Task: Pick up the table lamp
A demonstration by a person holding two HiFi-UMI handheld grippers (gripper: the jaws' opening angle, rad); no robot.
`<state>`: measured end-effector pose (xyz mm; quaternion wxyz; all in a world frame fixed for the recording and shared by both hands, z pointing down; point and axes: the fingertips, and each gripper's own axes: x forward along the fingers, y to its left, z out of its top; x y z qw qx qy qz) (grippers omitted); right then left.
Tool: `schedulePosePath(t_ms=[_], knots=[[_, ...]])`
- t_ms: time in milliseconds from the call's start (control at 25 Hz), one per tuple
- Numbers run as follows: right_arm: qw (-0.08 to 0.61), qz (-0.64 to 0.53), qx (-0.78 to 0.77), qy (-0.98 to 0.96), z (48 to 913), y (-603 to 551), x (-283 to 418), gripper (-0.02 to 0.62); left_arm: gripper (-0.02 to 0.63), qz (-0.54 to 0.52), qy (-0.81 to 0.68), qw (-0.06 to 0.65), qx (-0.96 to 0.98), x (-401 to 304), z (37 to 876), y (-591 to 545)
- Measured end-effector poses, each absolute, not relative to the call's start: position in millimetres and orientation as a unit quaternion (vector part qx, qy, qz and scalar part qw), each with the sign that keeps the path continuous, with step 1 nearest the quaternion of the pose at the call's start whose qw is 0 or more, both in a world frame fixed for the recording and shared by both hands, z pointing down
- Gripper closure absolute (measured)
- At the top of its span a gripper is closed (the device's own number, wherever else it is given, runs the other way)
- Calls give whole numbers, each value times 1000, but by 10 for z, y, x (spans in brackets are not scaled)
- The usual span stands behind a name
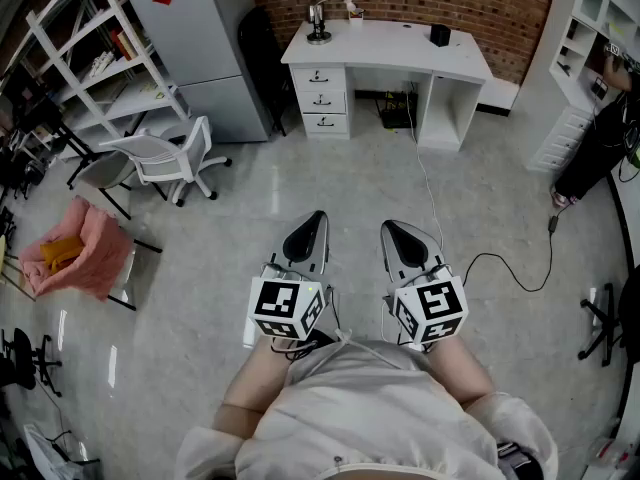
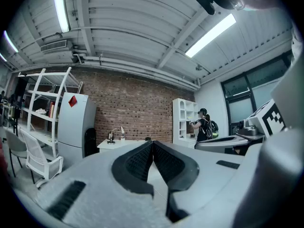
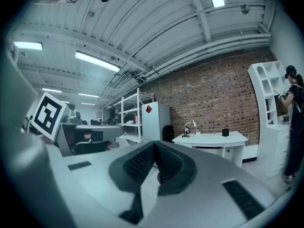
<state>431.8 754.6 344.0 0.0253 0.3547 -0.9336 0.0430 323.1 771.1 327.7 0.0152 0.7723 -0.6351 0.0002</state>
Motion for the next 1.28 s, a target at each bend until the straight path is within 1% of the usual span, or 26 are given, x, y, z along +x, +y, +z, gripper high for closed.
schedulePosePath(t_ms=[320,440,760,1000,1280], knots=[[34,47,351,-935,3520,7446,4338,569,588,-1,-632,27,774,3287,3369,7577],[26,57,356,-932,3544,7370,4339,569,588,1,-630,34,776,3296,3425,7524],[26,95,354,-930,3721,7086,4215,568,588,1,-637,66,768,3091,3635,7276],[29,109,352,-929,3850,6709,3866,568,588,0,-637,77,767,2681,3781,6869],[33,118,364,-923,3866,6034,3062,568,588,-9,-623,93,777,1871,3851,6114]])
